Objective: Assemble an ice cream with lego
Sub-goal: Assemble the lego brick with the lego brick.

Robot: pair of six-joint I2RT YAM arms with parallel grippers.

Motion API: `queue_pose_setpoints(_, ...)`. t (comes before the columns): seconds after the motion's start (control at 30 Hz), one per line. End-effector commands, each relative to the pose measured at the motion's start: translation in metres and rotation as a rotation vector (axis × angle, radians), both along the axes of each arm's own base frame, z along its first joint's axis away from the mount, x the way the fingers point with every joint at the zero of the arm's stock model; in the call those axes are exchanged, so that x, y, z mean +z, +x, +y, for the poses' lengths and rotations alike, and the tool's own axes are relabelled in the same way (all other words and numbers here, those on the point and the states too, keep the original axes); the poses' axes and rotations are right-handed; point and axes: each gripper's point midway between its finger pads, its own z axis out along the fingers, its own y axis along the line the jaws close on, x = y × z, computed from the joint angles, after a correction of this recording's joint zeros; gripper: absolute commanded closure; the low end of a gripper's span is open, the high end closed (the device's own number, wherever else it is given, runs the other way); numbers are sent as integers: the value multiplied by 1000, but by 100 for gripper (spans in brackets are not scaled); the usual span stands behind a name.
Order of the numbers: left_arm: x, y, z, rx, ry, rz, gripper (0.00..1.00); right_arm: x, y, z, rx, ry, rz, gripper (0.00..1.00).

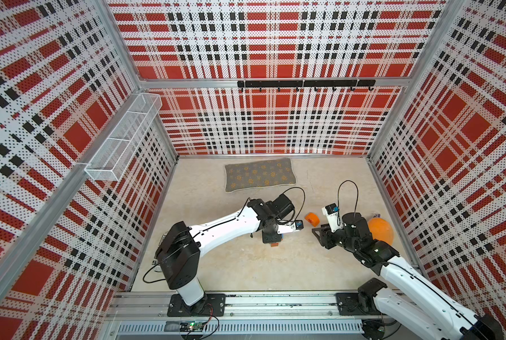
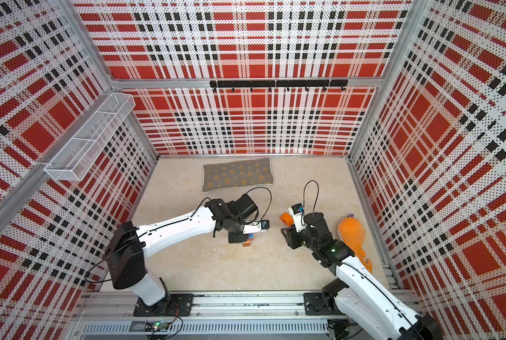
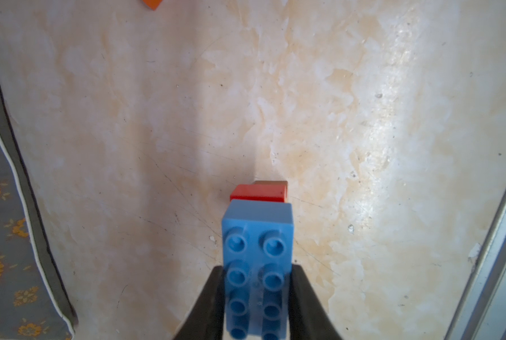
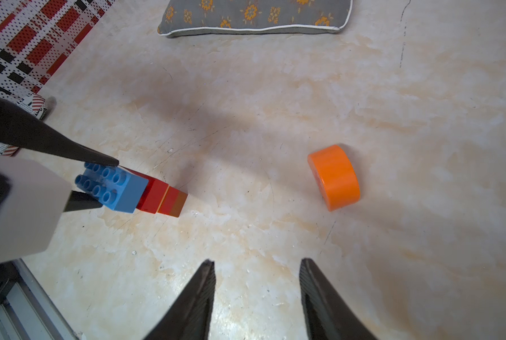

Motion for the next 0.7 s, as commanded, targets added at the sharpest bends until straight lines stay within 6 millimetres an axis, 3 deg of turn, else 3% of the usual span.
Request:
queue_pose_setpoints(0.0, -4, 0, 2, 16, 3, 19, 97, -3, 1, -2, -3, 1, -2, 49)
queue_pose_setpoints(0.67, -16, 0, 3, 12, 25, 51, 97, -3, 1, -1, -1, 4, -3, 49)
